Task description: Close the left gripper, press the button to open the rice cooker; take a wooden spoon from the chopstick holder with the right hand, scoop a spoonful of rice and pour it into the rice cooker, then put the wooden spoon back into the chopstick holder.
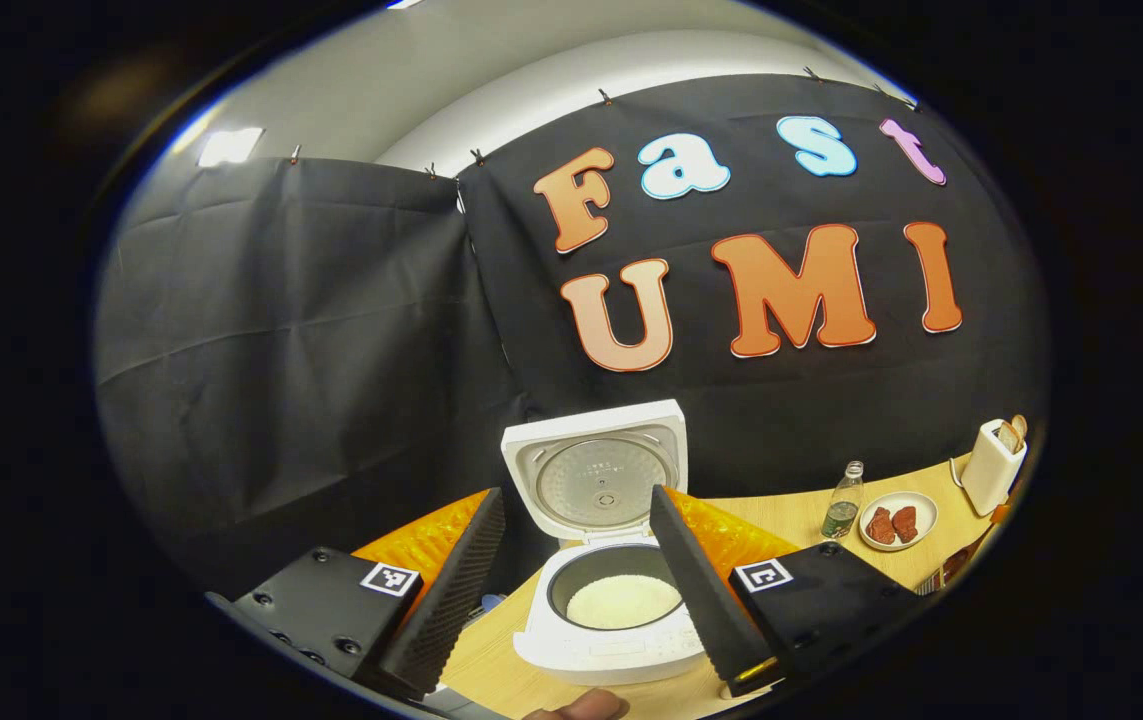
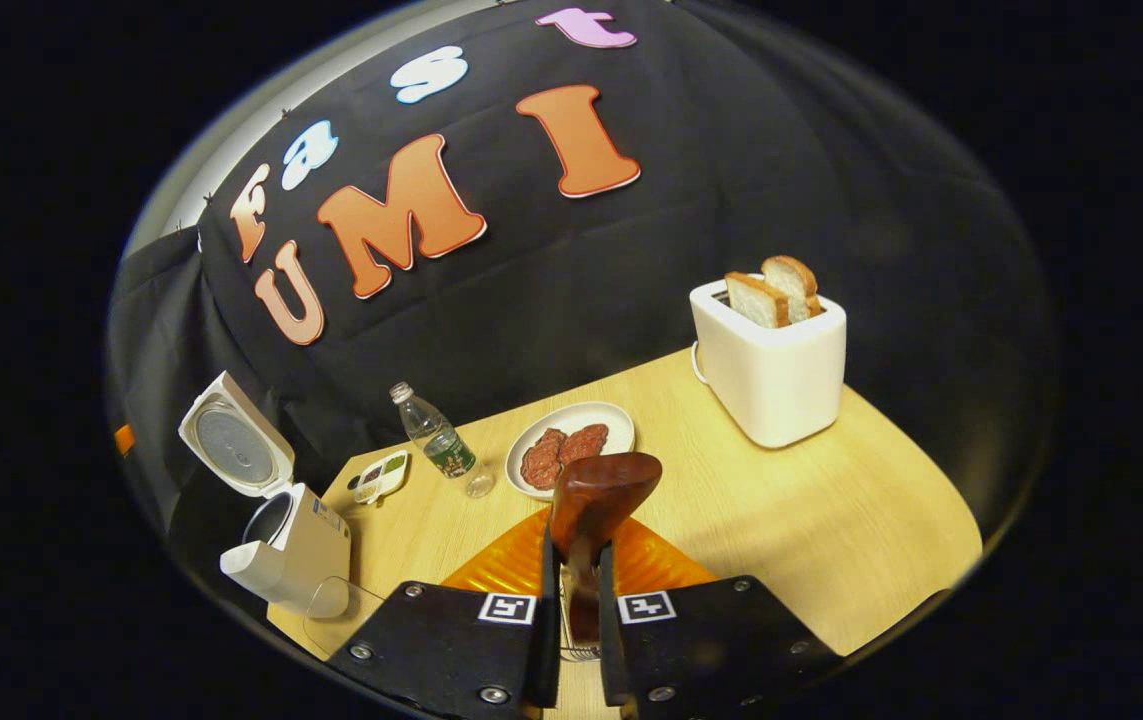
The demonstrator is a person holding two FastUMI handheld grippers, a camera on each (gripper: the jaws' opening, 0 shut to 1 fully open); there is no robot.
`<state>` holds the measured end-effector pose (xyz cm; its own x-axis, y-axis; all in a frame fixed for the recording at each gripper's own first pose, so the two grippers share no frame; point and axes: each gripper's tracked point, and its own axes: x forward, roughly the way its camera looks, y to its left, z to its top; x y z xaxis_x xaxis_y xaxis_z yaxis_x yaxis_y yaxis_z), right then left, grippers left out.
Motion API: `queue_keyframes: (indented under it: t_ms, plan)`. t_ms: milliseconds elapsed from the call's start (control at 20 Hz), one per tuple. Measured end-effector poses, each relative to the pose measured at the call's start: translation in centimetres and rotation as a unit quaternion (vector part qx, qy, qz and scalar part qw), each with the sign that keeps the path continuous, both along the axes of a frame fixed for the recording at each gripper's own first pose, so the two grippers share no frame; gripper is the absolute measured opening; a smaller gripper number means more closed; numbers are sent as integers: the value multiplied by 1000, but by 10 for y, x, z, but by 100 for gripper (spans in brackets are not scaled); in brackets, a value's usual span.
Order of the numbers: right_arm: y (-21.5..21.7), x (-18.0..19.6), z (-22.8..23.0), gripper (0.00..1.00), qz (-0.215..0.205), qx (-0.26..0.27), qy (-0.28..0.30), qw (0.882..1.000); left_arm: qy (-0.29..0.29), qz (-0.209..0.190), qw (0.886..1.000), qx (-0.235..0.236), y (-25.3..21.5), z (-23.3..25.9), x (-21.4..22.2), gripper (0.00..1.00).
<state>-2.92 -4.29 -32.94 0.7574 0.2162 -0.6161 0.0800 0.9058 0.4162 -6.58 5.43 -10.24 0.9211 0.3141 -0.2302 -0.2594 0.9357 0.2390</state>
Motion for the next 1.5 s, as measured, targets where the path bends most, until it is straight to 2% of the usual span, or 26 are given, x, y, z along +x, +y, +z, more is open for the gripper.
queue_keyframes:
  t_ms: [200,400,450,500,550,600,650,700,750,800,850,900,950,1000,1100,1300,1450,1500]
  plan:
    - [-9,1,-18,19,-26,12,12,1000,-5,-2,1000,1,3,5,6,99]
    - [-11,-5,-21,25,-35,14,27,999,-15,-4,999,-37,16,15,27,100]
    - [-12,-8,-21,26,-36,13,34,999,-20,-3,999,-45,22,19,36,95]
    - [-14,-10,-22,28,-39,7,40,998,-26,-3,998,-56,27,23,44,99]
    - [-18,-13,-22,28,-41,-1,46,998,-28,-3,997,-66,33,27,55,98]
    - [-22,-16,-22,28,-43,-14,55,997,-29,-6,996,-79,37,31,65,96]
    - [-28,-19,-20,18,-50,-22,64,996,-29,-8,995,-91,40,35,77,94]
    - [-29,-18,-28,30,-57,-24,78,995,-37,-4,995,-97,50,41,91,95]
    - [-29,-21,-25,22,-57,-23,81,995,-47,-2,994,-98,58,49,105,95]
    - [-29,-20,-20,35,-61,-28,76,995,-45,-1,994,-98,65,51,119,99]
    - [-31,-21,-15,37,-63,-35,72,995,-42,-4,994,-101,68,52,131,99]
    - [-32,-23,-9,43,-64,-42,70,995,-45,-1,993,-106,74,53,145,95]
    - [-36,-27,-3,50,-65,-50,67,994,-40,0,992,-116,79,50,159,94]
    - [-40,-28,5,63,-69,-59,61,994,-30,1,992,-124,81,45,170,98]
    - [-48,-31,26,73,-75,-73,46,993,2,-9,990,-142,78,31,196,95]
    - [-59,-33,72,86,-85,-100,7,991,73,-14,985,-156,82,-4,245,94]
    - [-60,-37,106,88,-87,-111,-23,990,127,-1,973,-195,83,-35,269,94]
    - [-60,-37,115,87,-87,-113,-31,989,146,4,971,-191,88,-44,274,94]
